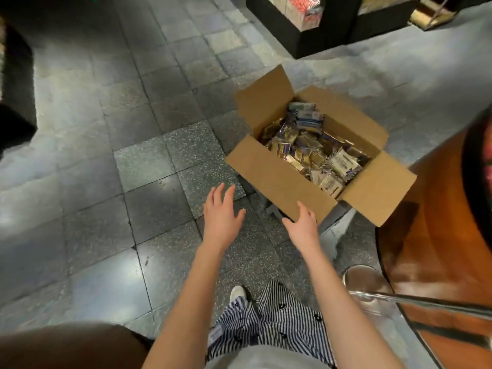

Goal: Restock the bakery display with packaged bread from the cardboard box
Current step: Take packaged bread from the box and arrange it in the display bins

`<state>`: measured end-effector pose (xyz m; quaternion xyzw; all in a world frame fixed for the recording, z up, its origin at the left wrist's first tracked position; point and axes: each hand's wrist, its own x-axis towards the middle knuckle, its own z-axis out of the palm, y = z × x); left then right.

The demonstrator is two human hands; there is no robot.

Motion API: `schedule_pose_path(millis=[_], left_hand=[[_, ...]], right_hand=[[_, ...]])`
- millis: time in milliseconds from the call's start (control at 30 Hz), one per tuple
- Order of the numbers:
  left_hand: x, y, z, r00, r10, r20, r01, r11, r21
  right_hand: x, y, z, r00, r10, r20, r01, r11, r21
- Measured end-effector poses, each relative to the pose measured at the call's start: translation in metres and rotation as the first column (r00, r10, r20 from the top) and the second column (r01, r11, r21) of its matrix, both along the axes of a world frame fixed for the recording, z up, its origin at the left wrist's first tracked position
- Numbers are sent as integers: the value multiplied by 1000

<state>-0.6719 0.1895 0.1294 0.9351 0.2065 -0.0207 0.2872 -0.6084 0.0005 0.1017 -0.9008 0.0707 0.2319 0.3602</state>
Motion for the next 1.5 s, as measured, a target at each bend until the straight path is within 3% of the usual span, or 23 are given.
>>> schedule_pose_path(millis=[367, 733, 967, 1233, 1500], left_hand=[[191, -13, -24, 965, -210, -155, 214, 977, 13], [390, -64, -29, 962, -210, -172, 163, 953, -255], [471, -56, -66, 940, -202, -274, 136, 961, -241], [567, -32, -122, 912, -324, -251, 245, 922, -301], [655, -8, -197, 908, -353, -224, 266, 901, -341]], right_hand=[[153, -33, -38, 965, -253, -64, 255, 967, 16], [304, -81, -58, 925, -348, -150, 341, 937, -70], [387, -71, -74, 947, -297, -122, 288, 954, -84], [487, -23, -109, 998, 42, -44, -49, 984, -169], [564, 10, -157, 983, 183, 20, -171, 948, -268]])
